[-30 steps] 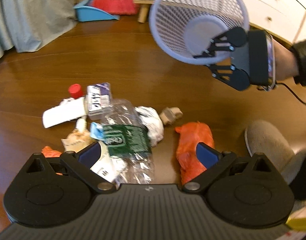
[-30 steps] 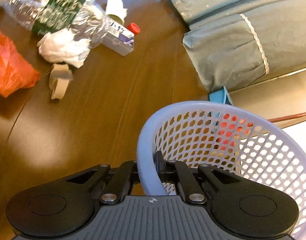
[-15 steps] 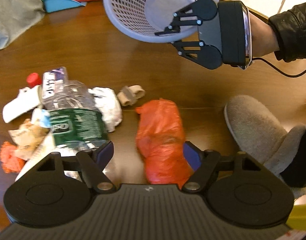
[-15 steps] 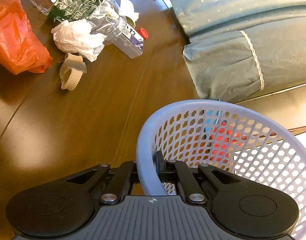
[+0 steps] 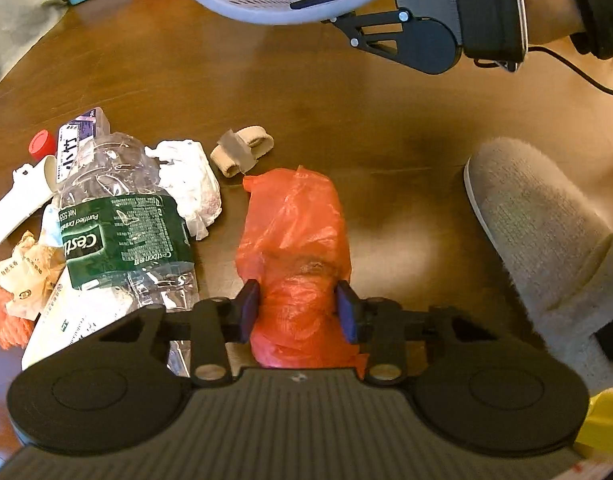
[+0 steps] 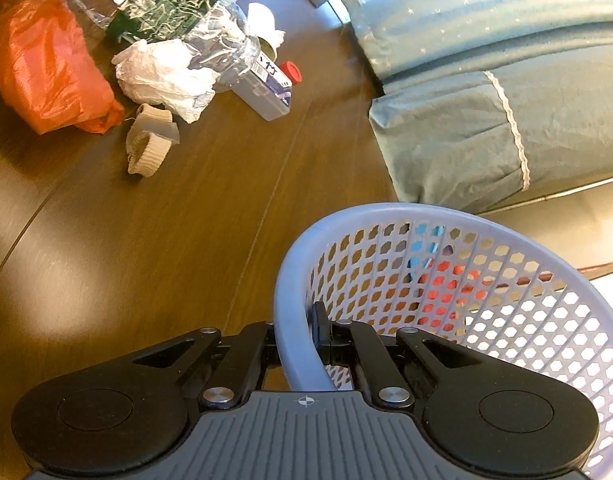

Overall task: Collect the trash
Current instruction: 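Grasp the orange plastic bag with the left tool and lift it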

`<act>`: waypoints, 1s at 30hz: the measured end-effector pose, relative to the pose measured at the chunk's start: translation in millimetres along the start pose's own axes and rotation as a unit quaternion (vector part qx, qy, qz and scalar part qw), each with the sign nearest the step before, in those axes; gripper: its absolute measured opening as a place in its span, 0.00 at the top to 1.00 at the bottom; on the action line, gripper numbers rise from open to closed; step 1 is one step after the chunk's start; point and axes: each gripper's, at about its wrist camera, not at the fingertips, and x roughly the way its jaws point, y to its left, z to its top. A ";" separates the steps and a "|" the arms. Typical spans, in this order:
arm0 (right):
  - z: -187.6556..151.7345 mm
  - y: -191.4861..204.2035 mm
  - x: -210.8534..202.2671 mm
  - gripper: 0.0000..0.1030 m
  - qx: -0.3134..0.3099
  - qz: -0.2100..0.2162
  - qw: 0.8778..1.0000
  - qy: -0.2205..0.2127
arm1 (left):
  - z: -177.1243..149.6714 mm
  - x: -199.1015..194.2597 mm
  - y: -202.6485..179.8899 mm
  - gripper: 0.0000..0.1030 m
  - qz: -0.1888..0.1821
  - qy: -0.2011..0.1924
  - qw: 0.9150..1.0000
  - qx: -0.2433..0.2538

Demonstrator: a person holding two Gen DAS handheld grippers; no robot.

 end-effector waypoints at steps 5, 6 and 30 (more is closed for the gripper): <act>0.3 2.3 -1.5 1.00 -0.015 -0.004 1.000 -0.012 | 8.1 -9.5 2.4 0.72 0.015 -0.002 0.999 0.036; 1.2 2.9 -1.9 1.00 -0.019 -0.004 1.000 -0.016 | 10.4 -14.1 4.4 0.72 0.023 -0.007 0.999 0.048; 48.2 10.1 7.4 1.00 -0.074 0.027 0.995 -0.056 | 75.0 -69.8 45.0 0.71 0.237 -0.098 0.880 0.399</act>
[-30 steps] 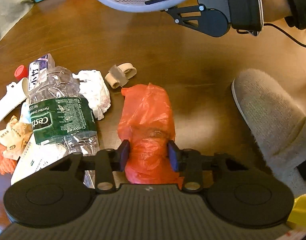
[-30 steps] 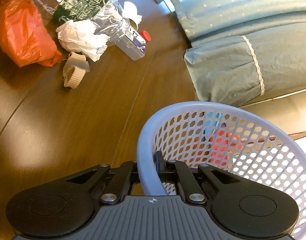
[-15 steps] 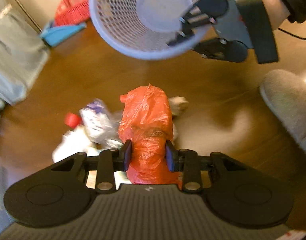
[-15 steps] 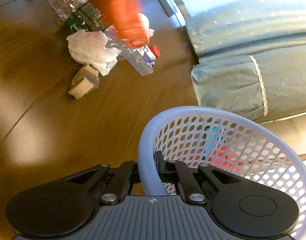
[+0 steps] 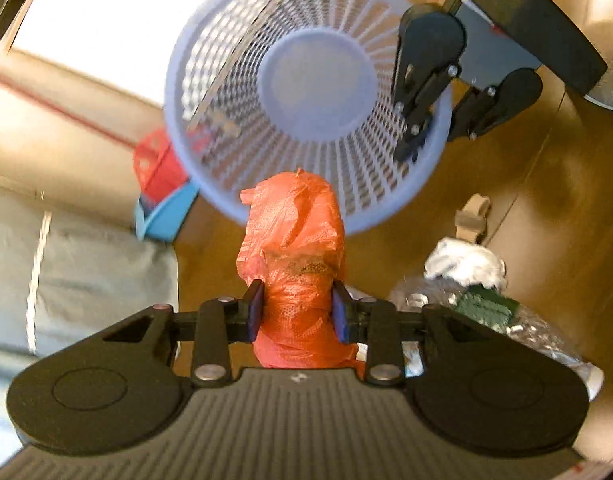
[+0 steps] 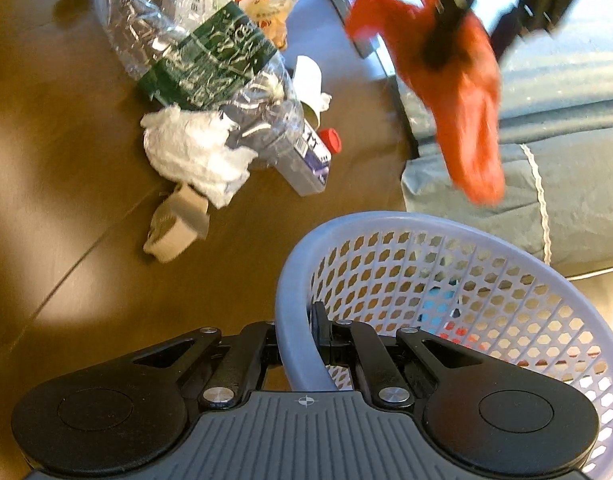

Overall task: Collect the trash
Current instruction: 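Grasp the orange plastic bag with the left tool and lift it, then drop the orange bag into the wastebasket held by the right tool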

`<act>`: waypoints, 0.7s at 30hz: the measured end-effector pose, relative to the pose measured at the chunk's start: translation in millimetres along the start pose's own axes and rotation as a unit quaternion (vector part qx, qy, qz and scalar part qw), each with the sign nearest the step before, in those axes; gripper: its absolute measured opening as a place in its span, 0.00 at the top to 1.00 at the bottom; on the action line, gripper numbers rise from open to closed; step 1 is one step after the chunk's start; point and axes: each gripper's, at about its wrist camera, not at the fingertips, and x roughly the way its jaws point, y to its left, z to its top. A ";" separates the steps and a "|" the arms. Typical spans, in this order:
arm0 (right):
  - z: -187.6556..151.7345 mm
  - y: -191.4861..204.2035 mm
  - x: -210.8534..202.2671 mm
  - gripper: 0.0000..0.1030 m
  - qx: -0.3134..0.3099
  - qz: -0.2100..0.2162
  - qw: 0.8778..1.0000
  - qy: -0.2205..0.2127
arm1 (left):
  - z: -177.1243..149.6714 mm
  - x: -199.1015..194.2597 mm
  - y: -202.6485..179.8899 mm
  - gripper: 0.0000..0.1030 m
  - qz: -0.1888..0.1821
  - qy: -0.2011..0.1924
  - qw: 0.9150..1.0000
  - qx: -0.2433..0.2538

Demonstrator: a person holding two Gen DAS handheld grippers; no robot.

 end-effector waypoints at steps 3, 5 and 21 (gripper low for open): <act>4.5 -2.7 -1.5 1.00 -0.001 0.003 1.000 -0.004 | 12.8 10.4 2.2 0.71 0.006 -0.016 1.000 0.019; 5.3 -3.3 -2.4 1.00 -0.001 0.004 1.000 -0.005 | 22.1 17.8 1.9 0.71 0.008 -0.027 0.999 0.035; -2.2 -5.0 -9.7 1.00 0.024 -0.003 1.000 -0.001 | 25.8 42.4 16.2 0.30 0.010 -0.071 0.997 0.011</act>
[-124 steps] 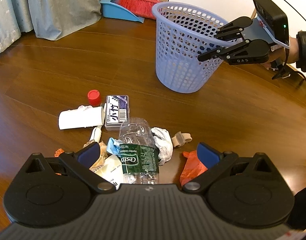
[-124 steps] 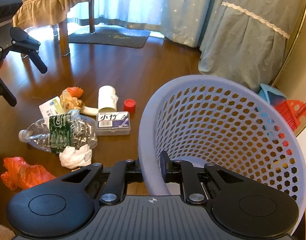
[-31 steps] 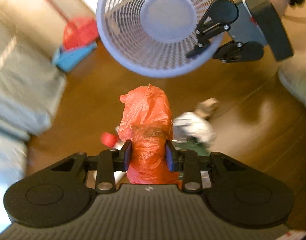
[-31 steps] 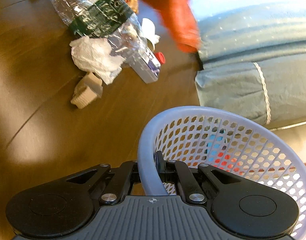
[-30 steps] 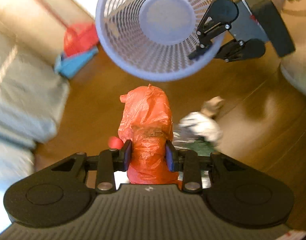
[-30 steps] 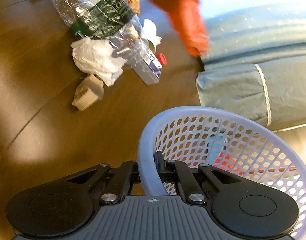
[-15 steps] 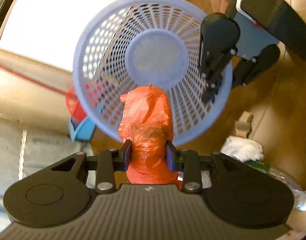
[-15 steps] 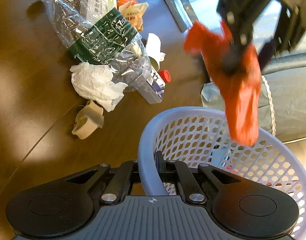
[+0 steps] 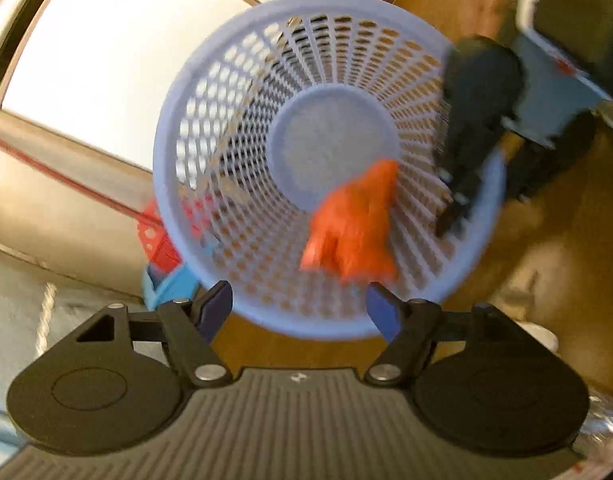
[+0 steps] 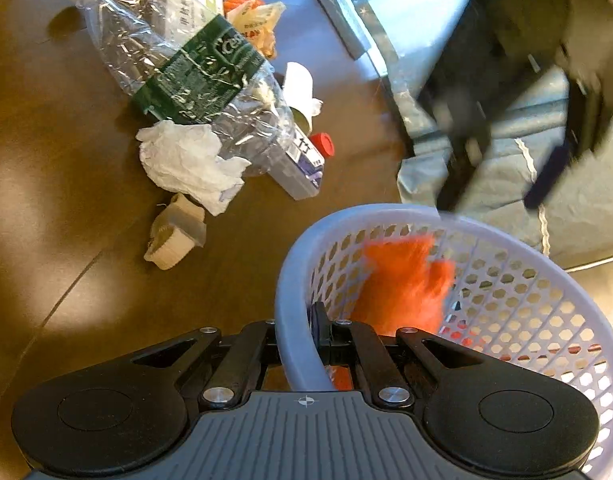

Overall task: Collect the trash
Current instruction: 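Drop the orange bag into the wastebasket held by the right tool, then grasp the beige cardboard piece with the left tool and drop it in the basket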

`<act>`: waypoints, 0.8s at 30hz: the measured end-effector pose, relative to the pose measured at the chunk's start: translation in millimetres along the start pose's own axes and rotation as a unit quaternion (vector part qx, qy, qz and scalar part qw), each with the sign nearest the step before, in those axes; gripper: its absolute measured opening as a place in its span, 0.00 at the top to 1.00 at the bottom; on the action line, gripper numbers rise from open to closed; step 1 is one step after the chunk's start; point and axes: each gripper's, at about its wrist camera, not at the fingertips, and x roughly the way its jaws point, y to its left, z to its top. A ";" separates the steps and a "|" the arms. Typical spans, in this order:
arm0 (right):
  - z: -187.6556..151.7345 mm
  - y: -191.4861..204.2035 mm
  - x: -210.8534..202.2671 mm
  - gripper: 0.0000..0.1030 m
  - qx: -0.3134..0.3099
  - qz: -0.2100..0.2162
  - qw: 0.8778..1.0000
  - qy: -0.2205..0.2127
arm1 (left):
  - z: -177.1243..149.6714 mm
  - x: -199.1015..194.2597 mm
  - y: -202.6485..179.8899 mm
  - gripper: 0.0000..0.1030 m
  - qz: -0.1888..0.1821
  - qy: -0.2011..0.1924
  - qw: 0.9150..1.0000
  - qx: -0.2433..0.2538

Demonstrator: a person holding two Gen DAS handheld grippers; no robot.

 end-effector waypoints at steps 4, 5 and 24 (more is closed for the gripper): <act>-3.4 -4.2 3.5 1.00 0.005 -0.007 1.000 0.009 | -24.8 1.4 -16.3 0.34 -0.057 0.030 0.997 -0.030; -3.8 -4.5 5.7 1.00 0.005 -0.007 1.000 0.012 | -27.6 3.0 -23.7 0.34 -0.070 0.033 0.997 -0.027; -24.7 -3.8 8.5 1.00 0.003 -0.003 1.000 0.024 | -27.6 31.5 -89.5 0.44 -0.256 0.002 0.966 -0.022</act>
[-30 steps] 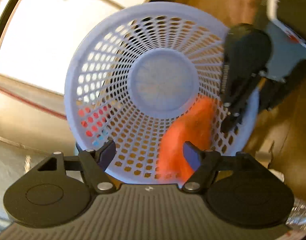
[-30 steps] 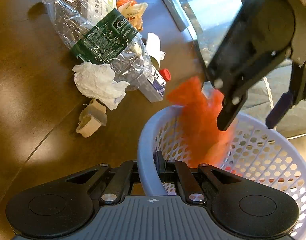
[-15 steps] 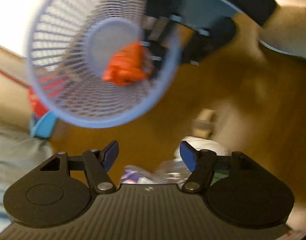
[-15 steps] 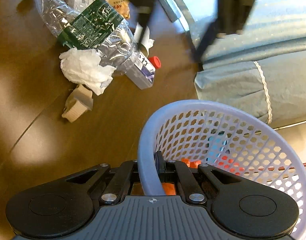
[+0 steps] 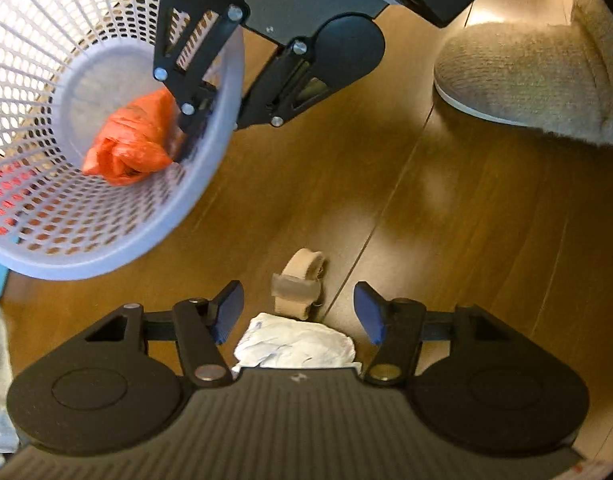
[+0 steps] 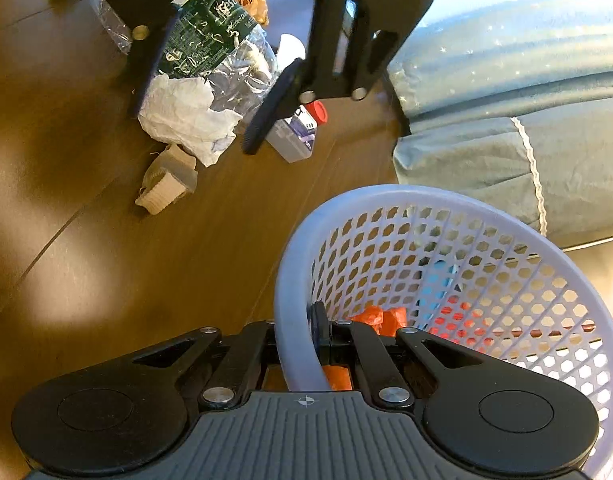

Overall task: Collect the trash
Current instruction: 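Grasp the beige cardboard piece with the left tool and drop it in the basket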

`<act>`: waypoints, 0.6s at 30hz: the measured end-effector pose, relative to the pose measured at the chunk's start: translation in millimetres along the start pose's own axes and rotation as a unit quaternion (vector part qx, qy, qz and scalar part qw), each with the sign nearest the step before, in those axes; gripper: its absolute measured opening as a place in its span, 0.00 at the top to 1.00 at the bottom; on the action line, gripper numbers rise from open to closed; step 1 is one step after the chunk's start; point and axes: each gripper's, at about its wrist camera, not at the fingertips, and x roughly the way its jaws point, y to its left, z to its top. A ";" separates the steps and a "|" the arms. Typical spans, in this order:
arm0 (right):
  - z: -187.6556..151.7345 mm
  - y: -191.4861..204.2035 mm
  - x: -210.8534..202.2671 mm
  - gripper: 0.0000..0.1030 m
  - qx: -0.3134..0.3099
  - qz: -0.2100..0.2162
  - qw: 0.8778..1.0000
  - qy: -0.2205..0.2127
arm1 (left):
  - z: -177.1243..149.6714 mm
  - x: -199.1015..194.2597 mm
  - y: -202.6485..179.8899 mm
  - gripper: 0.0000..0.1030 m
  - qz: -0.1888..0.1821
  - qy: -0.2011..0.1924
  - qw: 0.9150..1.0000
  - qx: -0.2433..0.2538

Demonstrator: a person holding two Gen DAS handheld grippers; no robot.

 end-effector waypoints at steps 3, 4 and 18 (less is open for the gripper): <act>0.3 -1.3 0.9 1.00 0.002 -0.001 1.000 0.001 | -0.8 6.4 2.6 0.46 -0.012 0.000 1.000 -0.014; 0.7 -1.9 1.7 1.00 0.002 -0.001 1.000 0.001 | -0.7 8.5 4.3 0.47 -0.017 0.001 1.000 -0.019; 0.4 -1.7 3.9 1.00 -0.002 0.001 1.000 0.004 | -1.4 40.1 25.8 0.78 -0.045 0.034 0.995 -0.088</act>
